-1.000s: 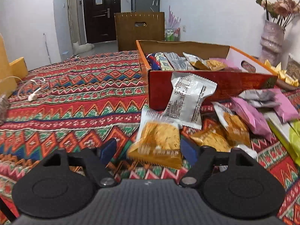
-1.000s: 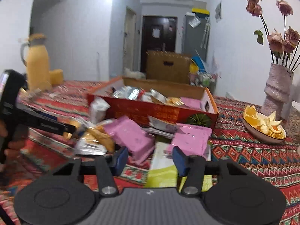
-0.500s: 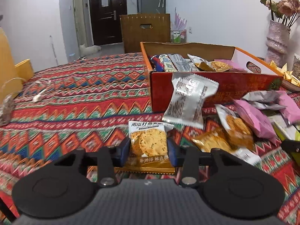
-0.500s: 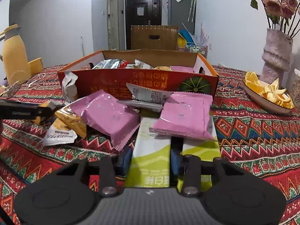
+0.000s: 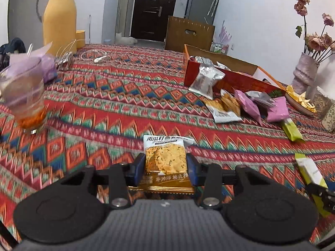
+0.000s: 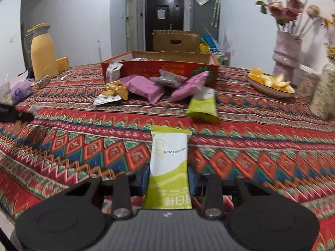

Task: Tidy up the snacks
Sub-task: 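Lift the cookie packet with the left tool while the right tool lifts the yellow-green packet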

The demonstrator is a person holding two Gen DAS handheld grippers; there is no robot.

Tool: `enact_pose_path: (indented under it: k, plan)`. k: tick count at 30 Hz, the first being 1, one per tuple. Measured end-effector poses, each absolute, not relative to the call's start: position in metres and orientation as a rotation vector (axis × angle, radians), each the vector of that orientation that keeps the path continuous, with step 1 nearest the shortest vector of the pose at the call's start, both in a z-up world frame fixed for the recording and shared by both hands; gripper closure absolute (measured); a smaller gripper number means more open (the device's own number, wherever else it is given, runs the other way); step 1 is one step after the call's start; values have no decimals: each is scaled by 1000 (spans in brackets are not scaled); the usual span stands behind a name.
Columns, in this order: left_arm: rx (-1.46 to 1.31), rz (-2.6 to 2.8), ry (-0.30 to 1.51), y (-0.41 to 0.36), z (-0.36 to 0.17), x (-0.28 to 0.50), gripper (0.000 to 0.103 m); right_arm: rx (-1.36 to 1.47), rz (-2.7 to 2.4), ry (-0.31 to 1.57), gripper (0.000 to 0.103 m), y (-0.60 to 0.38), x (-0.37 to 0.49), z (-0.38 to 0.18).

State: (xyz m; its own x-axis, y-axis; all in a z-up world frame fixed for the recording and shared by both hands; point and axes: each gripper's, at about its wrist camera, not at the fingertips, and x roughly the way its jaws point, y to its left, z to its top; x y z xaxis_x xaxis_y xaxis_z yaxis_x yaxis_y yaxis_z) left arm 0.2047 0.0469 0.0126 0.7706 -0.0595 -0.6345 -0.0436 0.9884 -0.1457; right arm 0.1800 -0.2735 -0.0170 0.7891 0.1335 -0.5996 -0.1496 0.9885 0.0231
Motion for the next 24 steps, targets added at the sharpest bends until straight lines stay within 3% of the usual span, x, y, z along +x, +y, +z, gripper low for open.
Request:
enact_pose_path:
  k: [15, 24]
  plan:
    - [-139, -31, 621, 32, 38, 188, 61, 30, 147, 574, 68, -287, 157, -3]
    - [-100, -216, 477, 3, 100, 280, 61, 179, 281, 495, 68, -308, 208, 50]
